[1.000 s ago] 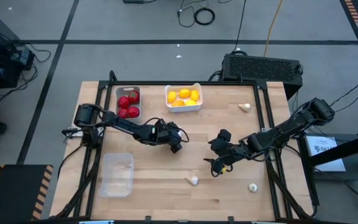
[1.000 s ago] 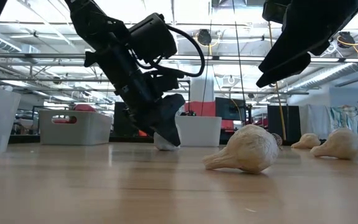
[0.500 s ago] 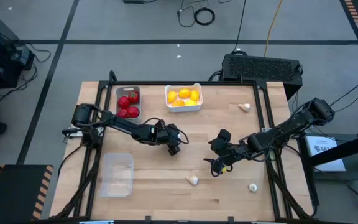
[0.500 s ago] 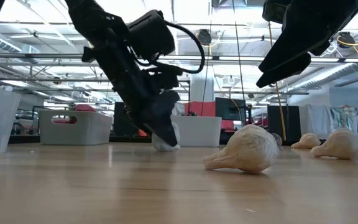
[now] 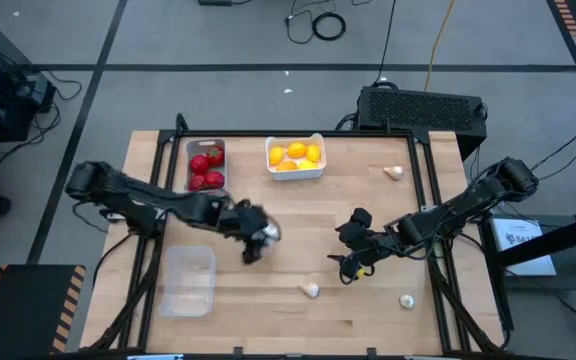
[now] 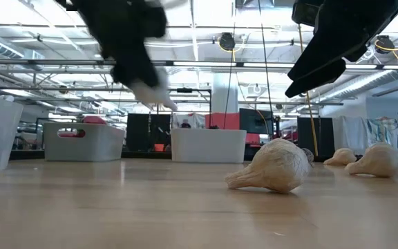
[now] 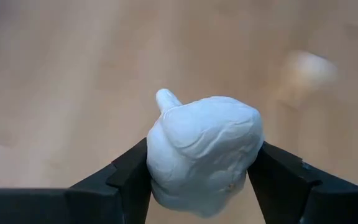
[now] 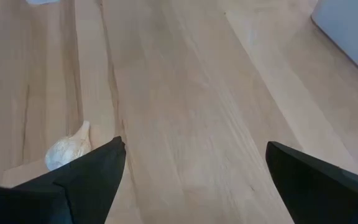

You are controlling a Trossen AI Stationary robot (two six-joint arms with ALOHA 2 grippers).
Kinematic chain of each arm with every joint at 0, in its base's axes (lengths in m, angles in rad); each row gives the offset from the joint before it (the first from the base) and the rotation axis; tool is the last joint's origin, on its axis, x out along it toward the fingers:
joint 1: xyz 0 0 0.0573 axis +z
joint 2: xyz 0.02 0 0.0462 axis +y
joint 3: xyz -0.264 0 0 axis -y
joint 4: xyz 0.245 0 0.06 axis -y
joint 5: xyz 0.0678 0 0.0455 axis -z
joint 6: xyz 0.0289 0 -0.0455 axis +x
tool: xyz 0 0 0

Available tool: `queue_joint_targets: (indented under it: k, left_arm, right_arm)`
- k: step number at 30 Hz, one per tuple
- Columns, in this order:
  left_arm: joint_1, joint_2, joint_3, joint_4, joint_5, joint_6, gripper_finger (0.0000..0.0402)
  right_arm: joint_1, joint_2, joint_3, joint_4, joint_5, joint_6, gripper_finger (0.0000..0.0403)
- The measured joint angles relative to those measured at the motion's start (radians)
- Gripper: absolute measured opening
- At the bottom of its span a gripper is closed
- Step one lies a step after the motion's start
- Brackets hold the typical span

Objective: Sort produce into baskets
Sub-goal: Put the garlic into the transparent bin

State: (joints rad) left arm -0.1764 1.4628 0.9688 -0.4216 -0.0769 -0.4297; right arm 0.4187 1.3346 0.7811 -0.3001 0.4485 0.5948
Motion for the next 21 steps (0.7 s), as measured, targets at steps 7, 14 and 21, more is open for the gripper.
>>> queue_joint_targets:
  k: [7,14,21]
  left_arm:
    - [-0.227,-0.186,0.0,-0.2,0.158,-0.178,0.0228]
    - [-0.494,-0.311,0.0,-0.475,0.031,-0.567,0.0228]
    - [-0.633,-0.311,-0.026,-0.587,-0.033,-0.768,0.0233]
  right_arm:
    - [0.0,0.0,0.0,-0.006,-0.002,0.024,0.0375]
    - [0.0,0.0,0.0,-0.005,-0.002,0.034,0.0375]
    - [0.0,0.0,0.0,-0.005,-0.001,0.025,0.0375]
